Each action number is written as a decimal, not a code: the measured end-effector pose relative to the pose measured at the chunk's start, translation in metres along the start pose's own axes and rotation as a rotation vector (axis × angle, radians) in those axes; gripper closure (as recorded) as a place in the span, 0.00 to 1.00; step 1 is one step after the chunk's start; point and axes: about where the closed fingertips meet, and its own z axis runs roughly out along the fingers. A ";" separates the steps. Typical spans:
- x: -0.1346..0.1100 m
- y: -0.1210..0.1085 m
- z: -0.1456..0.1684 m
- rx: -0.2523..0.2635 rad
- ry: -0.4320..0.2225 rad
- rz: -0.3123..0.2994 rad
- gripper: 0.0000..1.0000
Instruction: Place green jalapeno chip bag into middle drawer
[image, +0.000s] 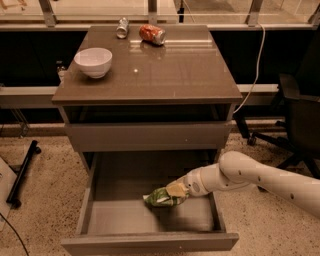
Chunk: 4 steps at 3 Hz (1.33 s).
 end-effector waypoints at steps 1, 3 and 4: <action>0.037 -0.020 0.008 0.021 0.010 0.091 0.85; 0.063 -0.036 0.021 0.026 0.039 0.186 0.39; 0.063 -0.034 0.024 0.022 0.041 0.186 0.08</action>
Offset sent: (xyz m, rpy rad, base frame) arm -0.0081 -0.0431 -0.1033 -0.0350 0.2436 -0.1923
